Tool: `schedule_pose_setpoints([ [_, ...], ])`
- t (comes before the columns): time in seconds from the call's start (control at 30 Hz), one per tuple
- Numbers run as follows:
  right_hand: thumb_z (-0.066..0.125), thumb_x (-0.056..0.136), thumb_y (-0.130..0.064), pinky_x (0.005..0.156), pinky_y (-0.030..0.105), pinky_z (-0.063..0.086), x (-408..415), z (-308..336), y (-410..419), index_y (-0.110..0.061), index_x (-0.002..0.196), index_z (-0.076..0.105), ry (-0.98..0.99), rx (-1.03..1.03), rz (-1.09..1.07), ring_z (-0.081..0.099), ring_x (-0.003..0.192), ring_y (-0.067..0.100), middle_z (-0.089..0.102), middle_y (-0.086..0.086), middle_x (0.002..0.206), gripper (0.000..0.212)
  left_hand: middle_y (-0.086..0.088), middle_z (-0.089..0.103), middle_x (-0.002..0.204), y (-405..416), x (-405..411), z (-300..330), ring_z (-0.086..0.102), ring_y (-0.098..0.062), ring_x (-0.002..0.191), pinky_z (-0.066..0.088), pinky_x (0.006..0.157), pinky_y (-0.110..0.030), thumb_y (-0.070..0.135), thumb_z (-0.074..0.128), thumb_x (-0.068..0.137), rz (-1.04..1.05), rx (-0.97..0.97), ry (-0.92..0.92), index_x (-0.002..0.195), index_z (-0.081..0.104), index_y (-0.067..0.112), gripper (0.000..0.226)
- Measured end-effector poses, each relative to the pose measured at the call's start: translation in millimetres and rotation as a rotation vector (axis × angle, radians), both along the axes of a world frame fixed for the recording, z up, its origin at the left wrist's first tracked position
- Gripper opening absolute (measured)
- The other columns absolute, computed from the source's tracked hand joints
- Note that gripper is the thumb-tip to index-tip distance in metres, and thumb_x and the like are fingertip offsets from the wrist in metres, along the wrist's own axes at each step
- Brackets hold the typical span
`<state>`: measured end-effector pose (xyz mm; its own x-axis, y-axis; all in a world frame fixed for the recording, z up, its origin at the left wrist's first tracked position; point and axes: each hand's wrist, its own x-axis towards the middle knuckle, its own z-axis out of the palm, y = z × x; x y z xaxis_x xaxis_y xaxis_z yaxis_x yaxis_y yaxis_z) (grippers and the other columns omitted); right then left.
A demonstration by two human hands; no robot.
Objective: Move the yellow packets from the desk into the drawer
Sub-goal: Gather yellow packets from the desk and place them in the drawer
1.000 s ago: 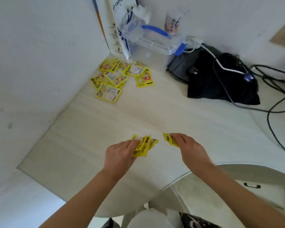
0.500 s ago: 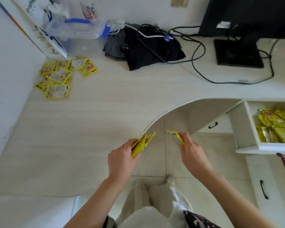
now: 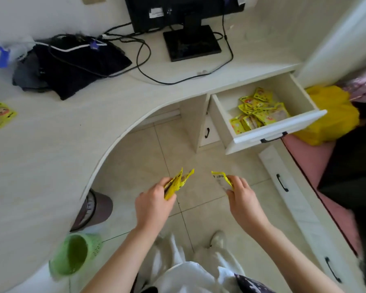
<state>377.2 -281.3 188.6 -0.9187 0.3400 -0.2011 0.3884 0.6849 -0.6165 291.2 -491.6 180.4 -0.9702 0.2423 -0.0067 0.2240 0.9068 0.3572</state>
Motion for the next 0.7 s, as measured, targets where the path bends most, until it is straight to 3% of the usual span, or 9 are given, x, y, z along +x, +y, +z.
schedule_pose_setpoints([
  [0.17, 0.05, 0.094, -0.006, 0.076, 0.028, 0.041, 40, -2, 85, -0.015, 0.125, 0.052, -0.014, -0.005, -0.045, 0.055, 0.088, 0.028, 0.047, 0.002, 0.107, 0.033, -0.01, 0.07, 0.069, 94, 17, -3, 0.065, -0.038, 0.068, 0.048, 0.06, -0.034, 0.023, 0.072, 0.073, 0.009, 0.067, -0.097, 0.098, 0.07, 0.024, 0.025],
  [0.33, 0.05, 0.091, -0.001, 0.071, 0.022, 0.032, 52, -2, 148, -0.013, 0.125, 0.054, -0.054, -0.015, -0.08, 0.054, 0.089, 0.027, 0.044, -0.002, 0.101, 0.036, -0.01, 0.069, 0.07, 169, 23, -4, 0.063, -0.039, 0.074, 0.047, 0.063, -0.035, 0.029, 0.068, 0.078, 0.023, 0.135, -0.203, 0.097, 0.068, 0.023, 0.02],
  [0.43, 0.05, 0.091, -0.001, 0.069, 0.022, 0.028, 43, -5, 179, -0.011, 0.12, 0.055, -0.051, -0.027, -0.109, 0.051, 0.089, 0.027, 0.045, -0.001, 0.098, 0.031, -0.014, 0.067, 0.071, 205, 13, -2, 0.062, -0.041, 0.075, 0.043, 0.06, -0.036, 0.029, 0.069, 0.078, 0.078, 0.182, -0.259, 0.079, 0.062, 0.017, 0.014],
  [0.53, 0.049, 0.09, -0.001, 0.071, 0.022, 0.029, 23, -8, 209, -0.011, 0.121, 0.054, -0.037, -0.05, -0.133, 0.051, 0.094, 0.025, 0.051, 0.003, 0.104, 0.032, -0.01, 0.058, 0.059, 236, -7, 0, 0.06, -0.043, 0.071, 0.039, 0.055, -0.036, 0.023, 0.071, 0.076, 0.128, 0.268, -0.317, 0.06, 0.043, 0.02, 0.032],
  [0.63, 0.048, 0.091, -0.002, 0.07, 0.024, 0.029, -5, -9, 236, -0.012, 0.125, 0.052, -0.038, -0.056, -0.133, 0.052, 0.094, 0.025, 0.053, 0.006, 0.107, 0.036, 0.005, 0.041, 0.047, 265, -37, -4, 0.055, -0.04, 0.063, 0.032, 0.052, -0.03, 0.024, 0.072, 0.074, 0.142, 0.283, -0.352, 0.053, 0.041, 0.019, 0.037],
  [0.7, 0.048, 0.091, -0.003, 0.071, 0.026, 0.03, -28, -10, 254, -0.011, 0.124, 0.052, -0.035, -0.055, -0.123, 0.053, 0.094, 0.027, 0.052, 0.006, 0.105, 0.034, 0.005, 0.043, 0.047, 283, -61, -6, 0.048, -0.035, 0.057, 0.031, 0.052, -0.029, 0.022, 0.073, 0.073, 0.155, 0.305, -0.358, 0.052, 0.043, 0.018, 0.036],
])
